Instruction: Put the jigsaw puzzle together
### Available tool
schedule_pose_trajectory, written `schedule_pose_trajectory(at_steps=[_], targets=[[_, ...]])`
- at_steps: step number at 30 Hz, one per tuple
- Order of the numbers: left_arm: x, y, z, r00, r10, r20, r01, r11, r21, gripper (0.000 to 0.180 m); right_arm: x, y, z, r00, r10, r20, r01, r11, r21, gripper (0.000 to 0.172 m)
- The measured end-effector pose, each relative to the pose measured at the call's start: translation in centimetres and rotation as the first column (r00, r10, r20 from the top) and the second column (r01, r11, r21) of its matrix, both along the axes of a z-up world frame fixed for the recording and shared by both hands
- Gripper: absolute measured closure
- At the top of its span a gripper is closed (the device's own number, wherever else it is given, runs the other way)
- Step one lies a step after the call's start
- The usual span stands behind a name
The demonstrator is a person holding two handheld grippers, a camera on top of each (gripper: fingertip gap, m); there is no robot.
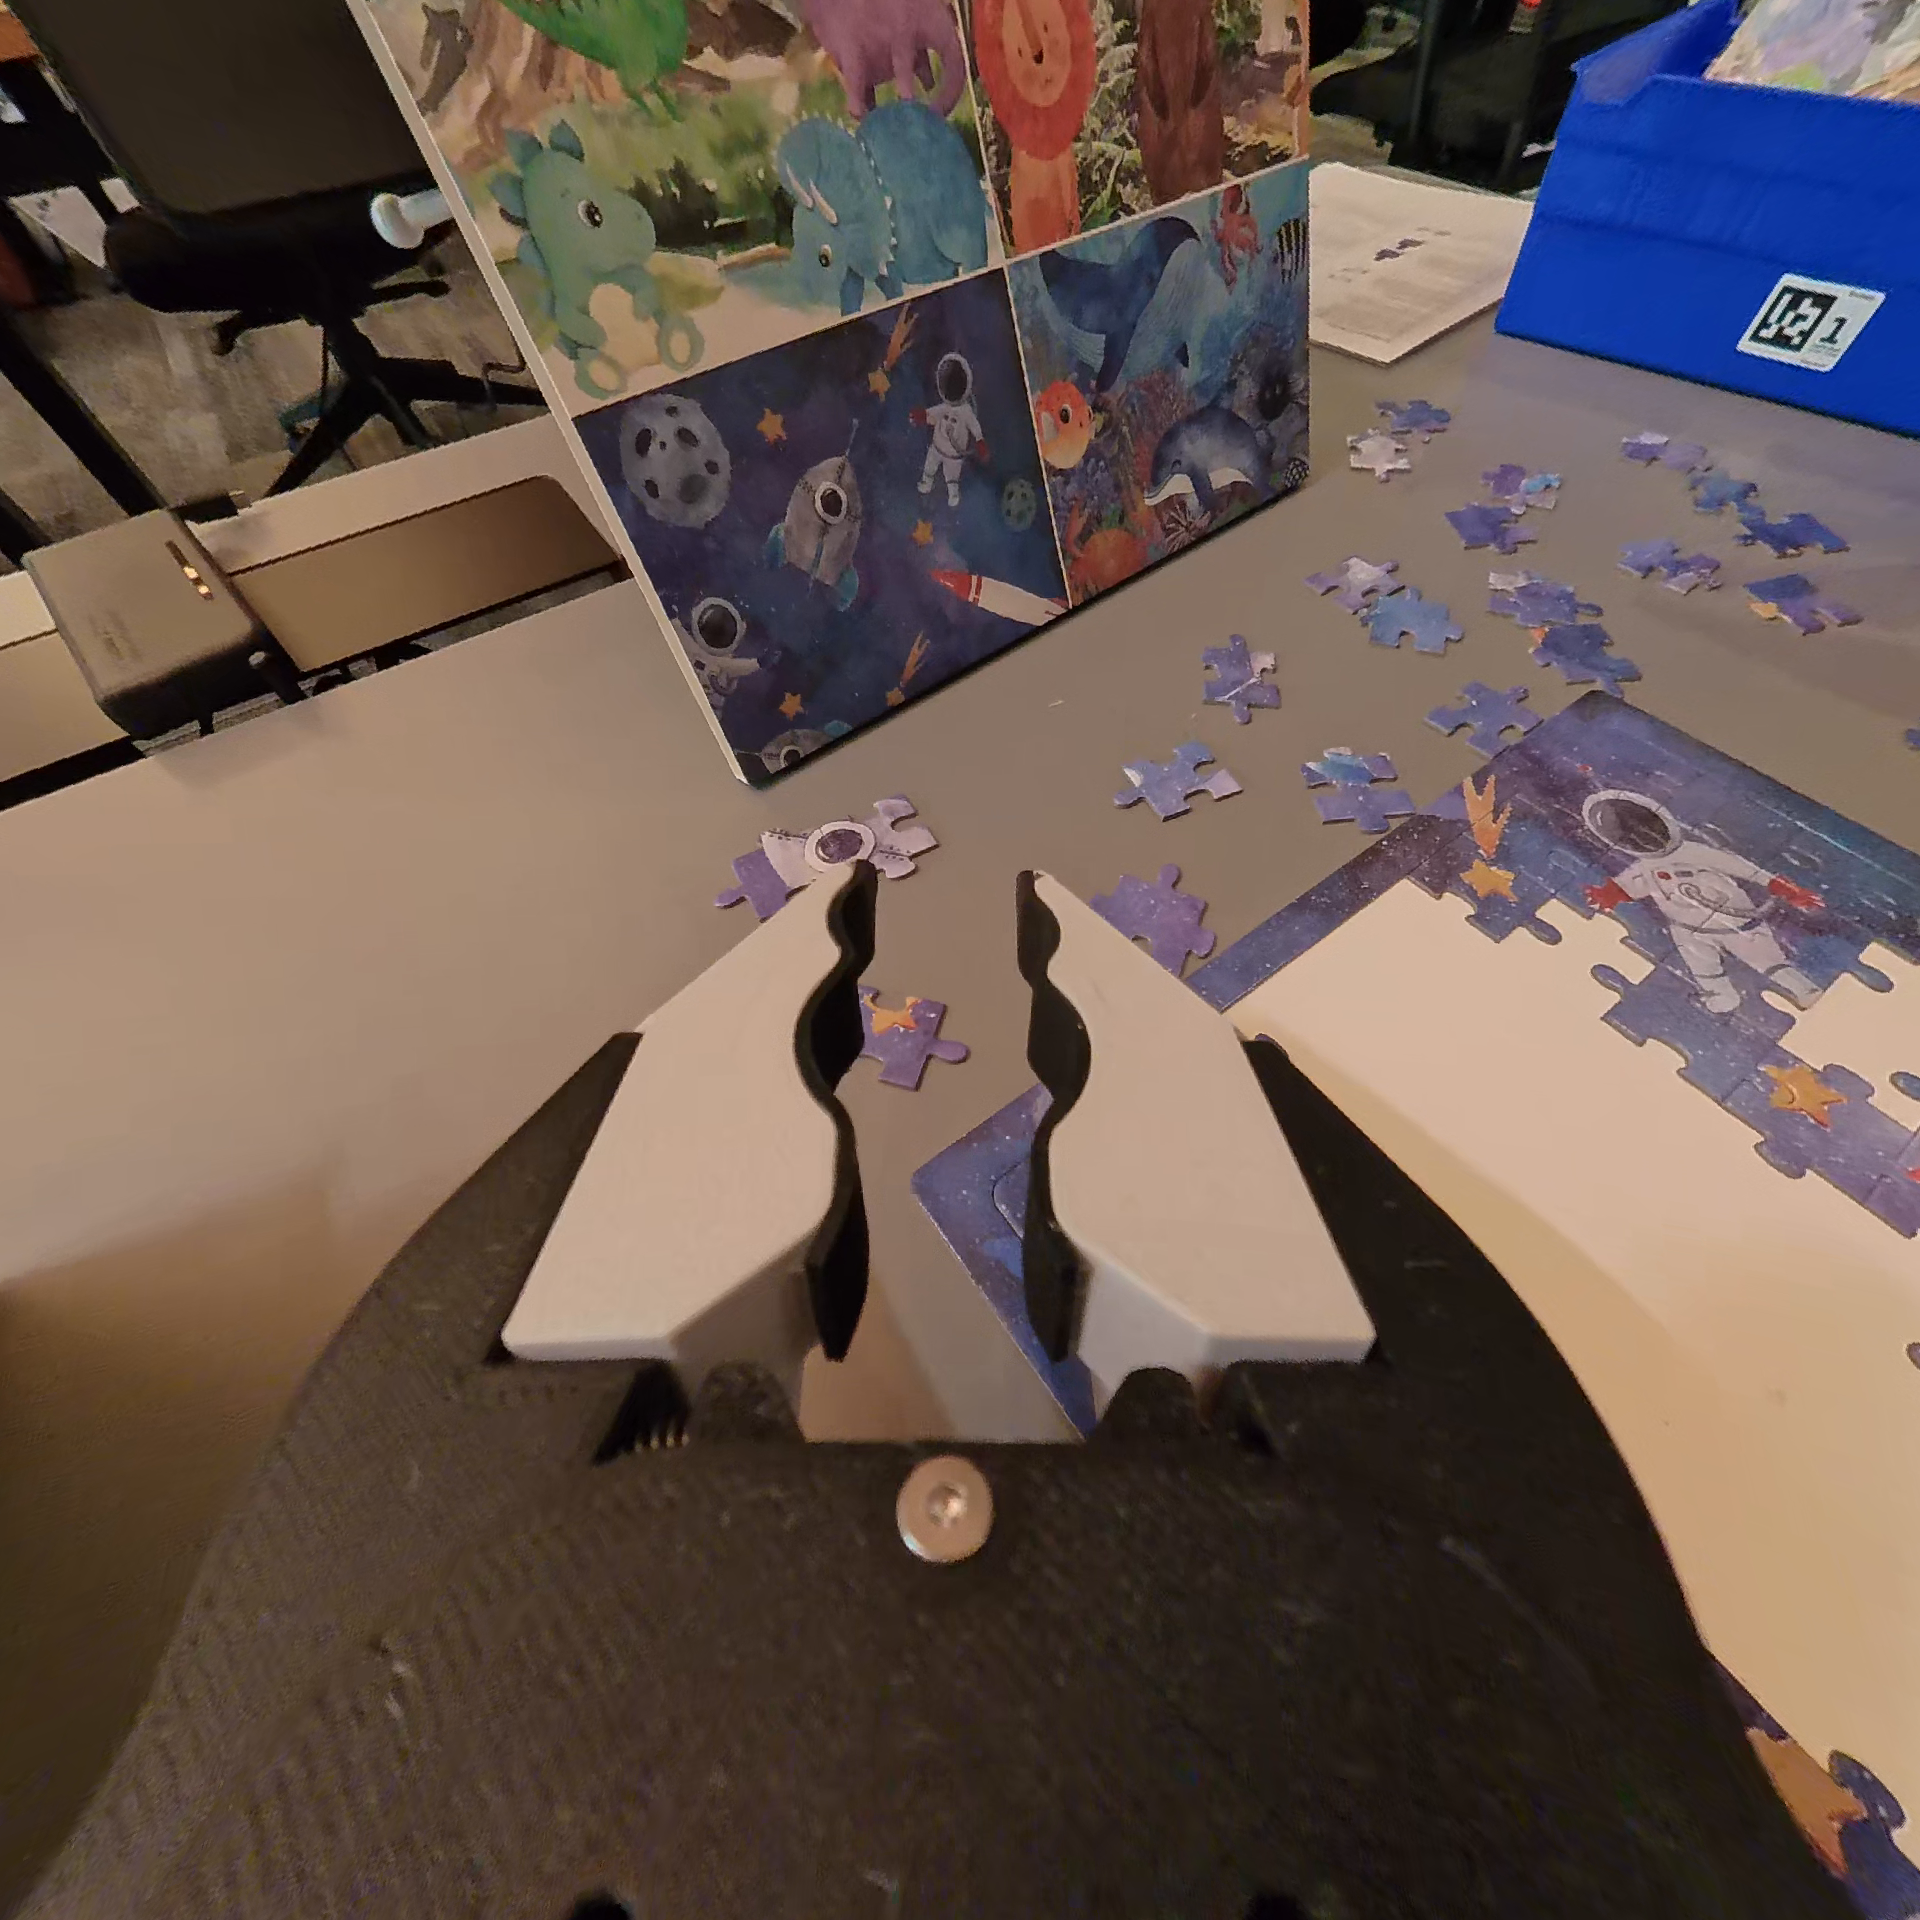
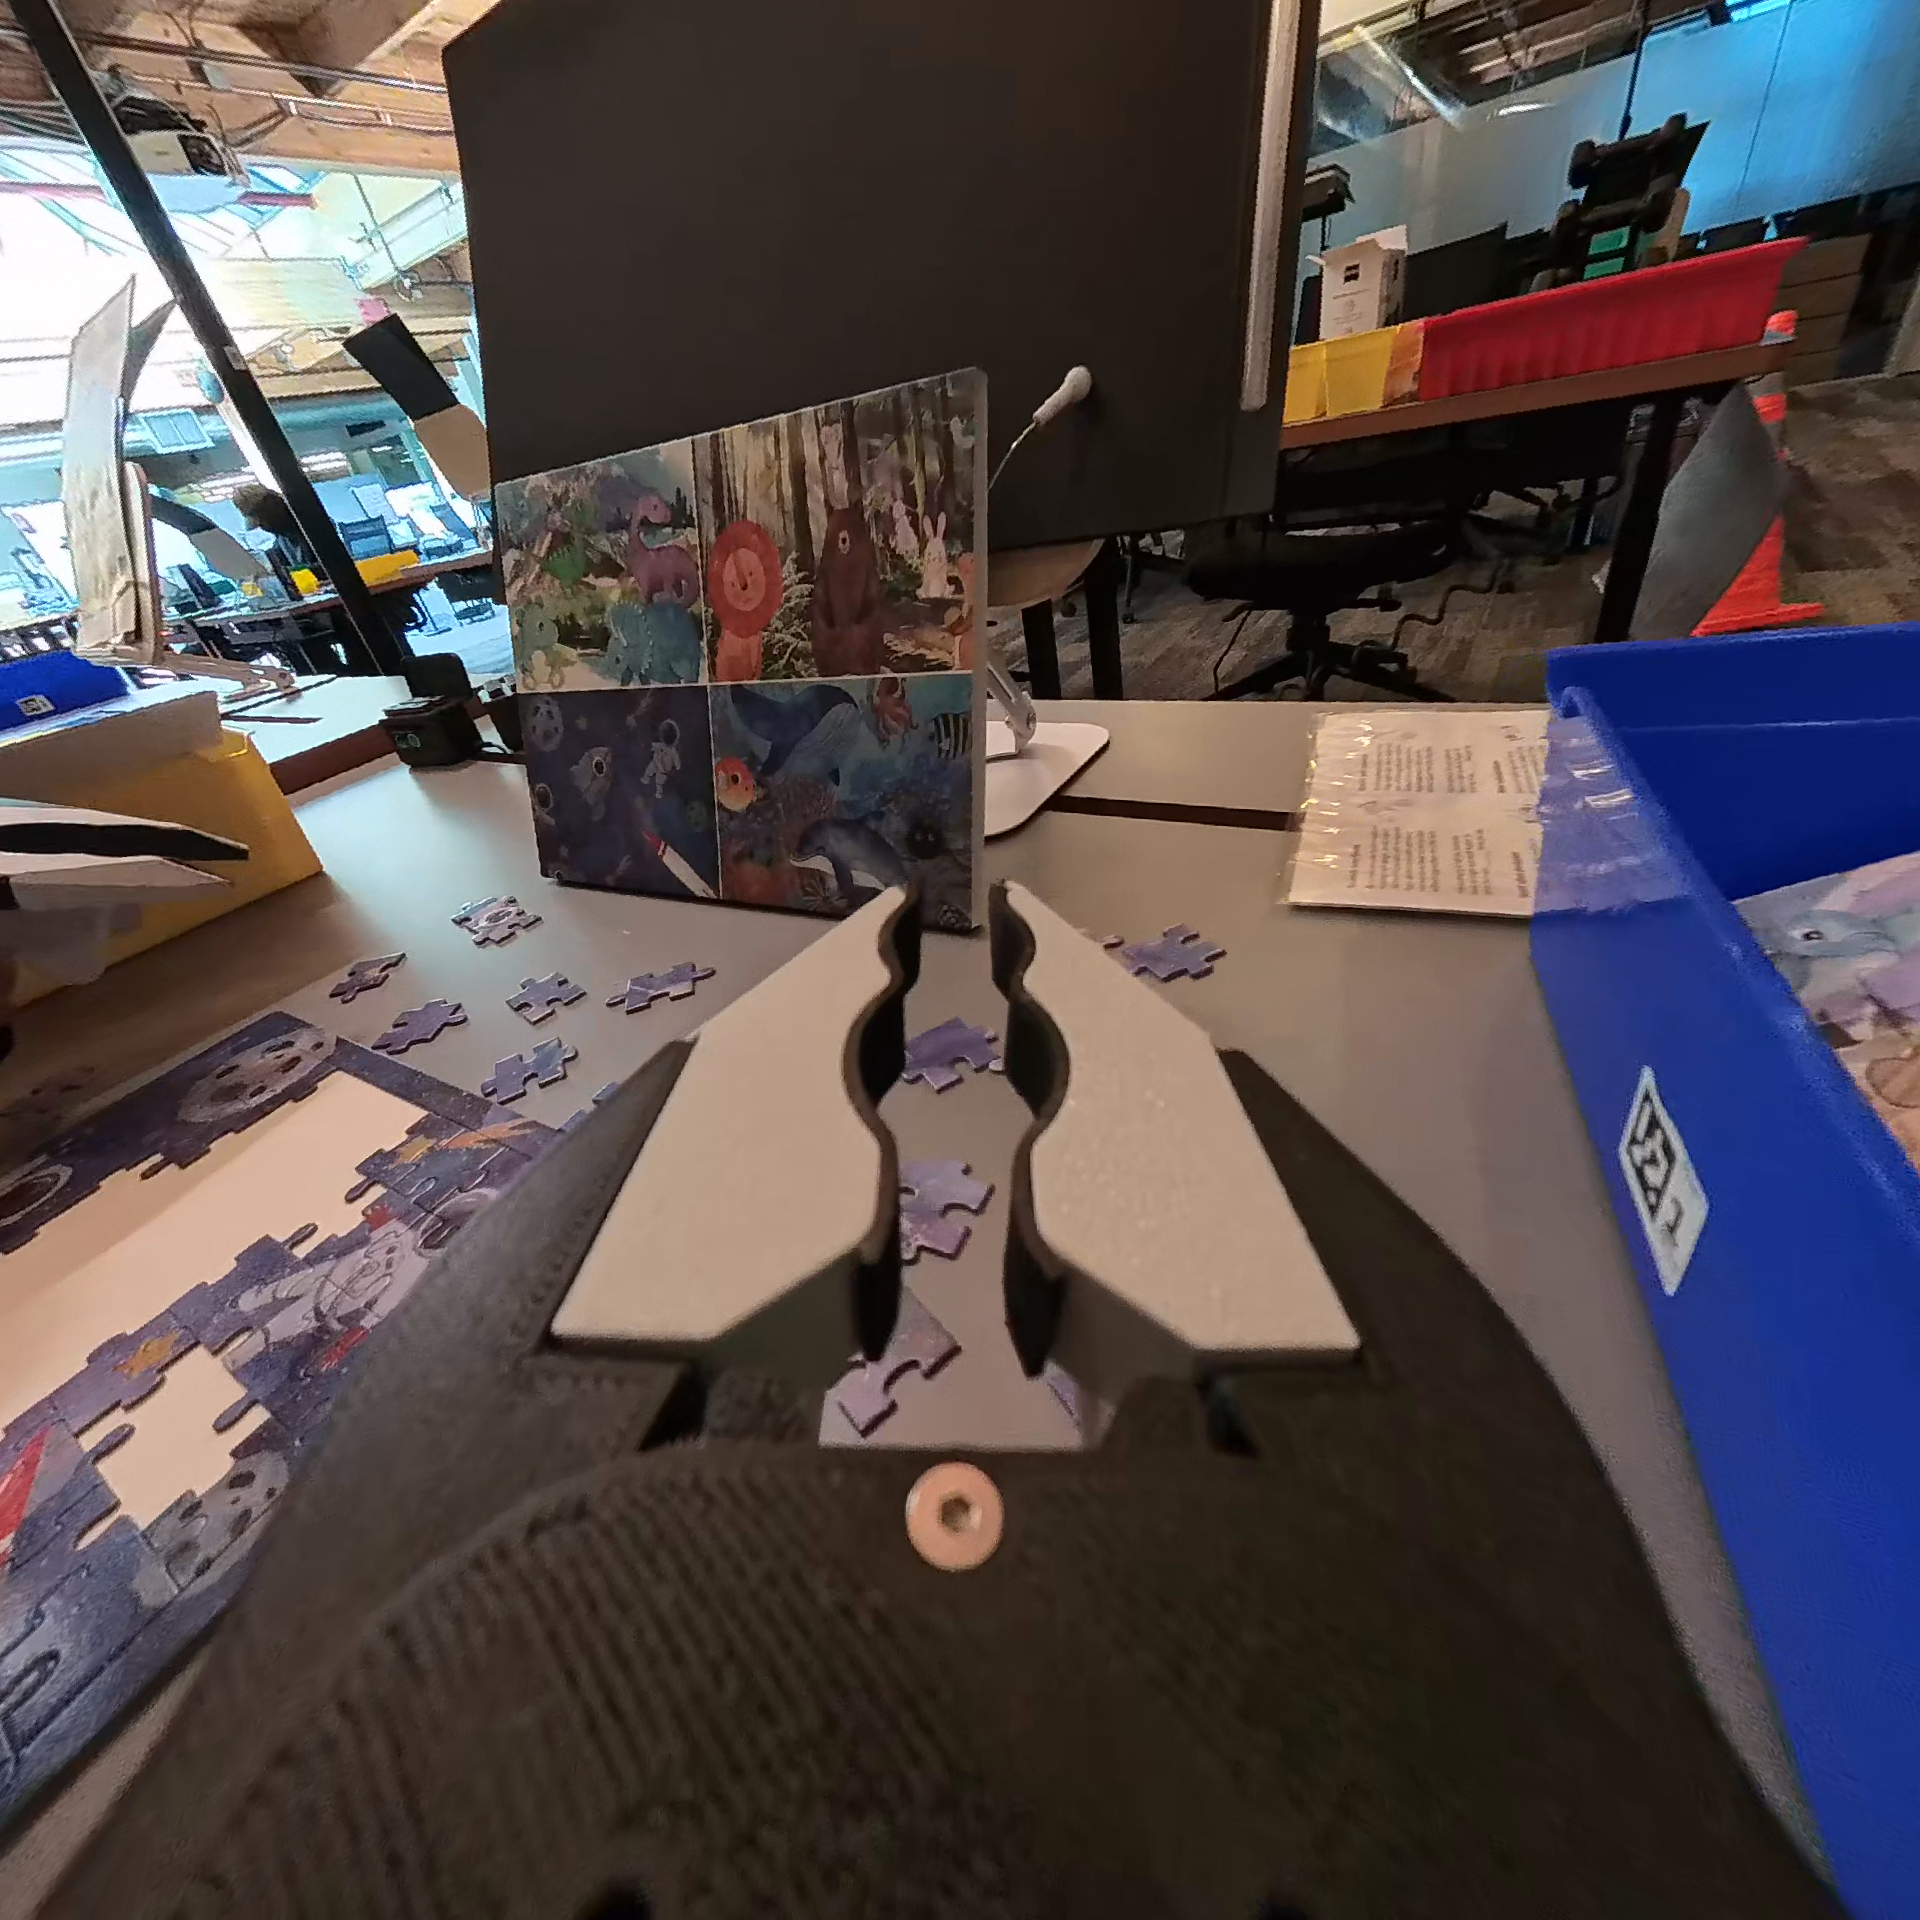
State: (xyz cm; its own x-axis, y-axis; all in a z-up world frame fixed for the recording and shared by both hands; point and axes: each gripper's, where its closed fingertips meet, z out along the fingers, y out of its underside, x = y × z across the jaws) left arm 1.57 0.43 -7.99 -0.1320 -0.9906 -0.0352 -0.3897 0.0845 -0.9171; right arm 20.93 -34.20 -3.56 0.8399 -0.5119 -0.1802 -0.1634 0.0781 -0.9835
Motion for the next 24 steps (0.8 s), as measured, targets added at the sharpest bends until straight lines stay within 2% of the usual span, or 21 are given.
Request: schedule_pose_trajectory(at_steps=[24], targets=[[0.1, -0.2, -0.4, 1.000, -0.010, -0.018, 0.011, 1.000, 0.004, 0.155, -0.6, 1.9, -1.6, 0.999, 0.043, -0.026, -0.045, 0.997, -0.059, 0.158]])
